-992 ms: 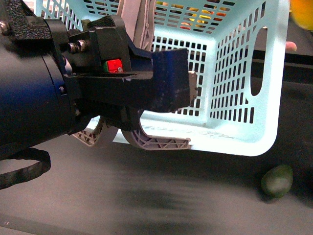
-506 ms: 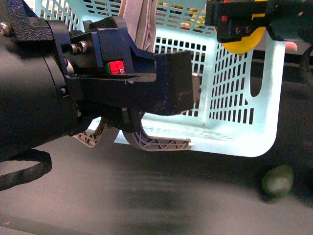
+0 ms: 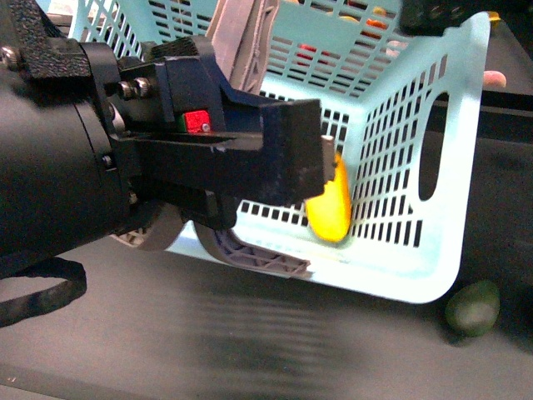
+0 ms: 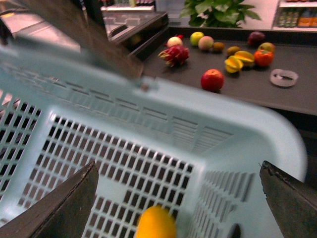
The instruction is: Pick mango with right arm and hold basket with left
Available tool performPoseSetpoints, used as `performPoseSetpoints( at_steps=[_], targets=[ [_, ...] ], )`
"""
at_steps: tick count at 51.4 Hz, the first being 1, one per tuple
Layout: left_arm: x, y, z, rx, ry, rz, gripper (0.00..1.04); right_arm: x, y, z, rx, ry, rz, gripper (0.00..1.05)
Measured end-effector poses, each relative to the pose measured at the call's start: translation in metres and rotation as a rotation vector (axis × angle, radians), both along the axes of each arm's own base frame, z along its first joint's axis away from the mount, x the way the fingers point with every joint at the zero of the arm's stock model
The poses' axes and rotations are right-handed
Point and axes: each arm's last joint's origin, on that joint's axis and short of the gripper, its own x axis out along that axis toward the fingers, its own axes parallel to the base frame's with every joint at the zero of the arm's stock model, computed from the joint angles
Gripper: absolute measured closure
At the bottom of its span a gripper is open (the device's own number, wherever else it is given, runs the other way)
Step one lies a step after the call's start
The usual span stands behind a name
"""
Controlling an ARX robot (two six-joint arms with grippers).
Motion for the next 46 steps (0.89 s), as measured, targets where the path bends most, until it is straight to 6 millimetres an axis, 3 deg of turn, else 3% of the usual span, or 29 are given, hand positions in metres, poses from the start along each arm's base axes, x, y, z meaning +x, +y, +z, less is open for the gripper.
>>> performPoseSetpoints(
  at_steps=[10,22,36,42,46],
  targets=[
    [-0.001,0.001,-0.003,0.002,0.011,-0.001,0.96,-0.029,-0.041,0.014,0.042,-0.062,-0.169,0.08],
    [-0.001,0.001,-0.003,0.003,0.011,-0.003,0.96,-0.078,-0.077,0.014,0.068,-0.074,-0.313,0.08],
    [-0.001,0.001,-0.003,0.003,0.011,-0.002,0.96,-0.144,-0.097,0.001,0.106,-0.073,-0.495,0.08],
    [-0.001,0.001,-0.003,0.003,0.011,-0.002,0.96,-0.163,-0.099,-0.010,0.104,-0.089,-0.579,0.08],
    [-0.001,0.001,-0.003,0.003,0.011,-0.002,0.96,-0.165,-0.099,-0.010,0.105,-0.097,-0.585,0.08]
  ],
)
